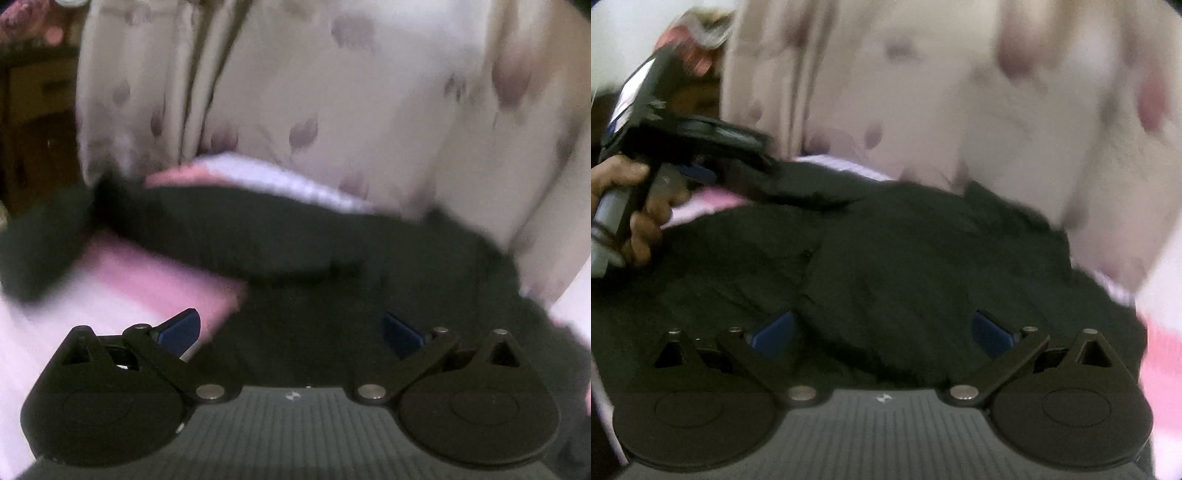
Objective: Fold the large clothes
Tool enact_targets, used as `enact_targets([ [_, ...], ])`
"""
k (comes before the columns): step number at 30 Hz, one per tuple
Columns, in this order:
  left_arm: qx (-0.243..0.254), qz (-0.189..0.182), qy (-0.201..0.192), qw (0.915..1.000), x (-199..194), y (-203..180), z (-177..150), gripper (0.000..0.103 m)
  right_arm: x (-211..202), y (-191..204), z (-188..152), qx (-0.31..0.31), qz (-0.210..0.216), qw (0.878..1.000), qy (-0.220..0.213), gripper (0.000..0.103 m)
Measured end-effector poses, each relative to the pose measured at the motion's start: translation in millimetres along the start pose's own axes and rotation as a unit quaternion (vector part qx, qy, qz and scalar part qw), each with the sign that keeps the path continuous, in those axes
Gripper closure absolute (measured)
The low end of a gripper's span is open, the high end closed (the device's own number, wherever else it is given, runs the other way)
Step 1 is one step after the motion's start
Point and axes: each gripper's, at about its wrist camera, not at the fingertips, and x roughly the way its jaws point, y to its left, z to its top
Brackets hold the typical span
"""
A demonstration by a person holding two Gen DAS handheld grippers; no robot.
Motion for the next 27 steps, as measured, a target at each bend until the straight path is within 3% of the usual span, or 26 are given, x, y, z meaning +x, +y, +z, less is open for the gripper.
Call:
enact_targets([
  [2, 0.028, 0.041, -0.014, 0.9987, 9.7, -12.8, -21.1, 0.0, 21.4, 14.8, -0.4, -0.071, -0.028, 0.997, 0.0, 0.0],
  [4, 0.033, 0.049, -0.015, 0.9981, 13.0, -17.5, -25.1, 0.0, 41.4, 23.4, -5.7, -0.128, -0.043, 0.991, 0.01, 0.0],
  [5, 0.032, 0.047, -0.021, 0.9981, 11.7, -15.5, -24.6, 0.0, 50.2, 26.1, -7.7, -0.143, -0.044, 0.989, 0.017, 0.0],
  [7, 0.024, 0.05, -0.019, 0.9983, 11.7, -11.7, -24.7, 0.0, 59.3, 18.0, -9.9, -0.136, -0.028, 0.99, 0.015, 0.012],
  [8, 0.019, 0.051, -0.016, 0.9984, 13.1, -10.7, -24.9, 0.0, 62.3, 11.9, -8.8, -0.127, -0.022, 0.992, 0.018, 0.039],
  [9, 0.013, 0.049, -0.013, 0.9986, 10.9, -5.6, -25.6, 0.0, 67.1, 6.4, -5.5, -0.118, -0.023, 0.992, 0.026, 0.074],
  [11, 0.004, 0.047, -0.012, 0.9988, 13.4, 1.5, -23.0, 0.0, 66.4, -10.3, 0.8, -0.105, -0.051, 0.993, 0.028, 0.09],
  [15, -0.013, 0.043, -0.016, 0.9989, 10.4, 5.1, -23.6, 0.0, 30.1, -82.7, 13.4, -0.055, -0.137, 0.989, -0.024, 0.091],
  [17, -0.022, 0.039, -0.015, 0.9989, 9.7, 6.7, -24.1, 0.0, -5.2, -134.6, 16.7, -0.017, -0.193, 0.98, -0.048, 0.092],
  [22, -0.029, 0.041, -0.017, 0.9986, 9.0, 8.0, -24.3, 0.0, -89.8, -263.5, -4.0, 0.078, -0.319, 0.943, -0.061, 0.092],
  [27, -0.022, 0.045, -0.015, 0.9986, 10.1, 7.0, -24.1, 0.0, -136.0, -368.6, -67.4, 0.143, -0.414, 0.899, -0.007, 0.092],
])
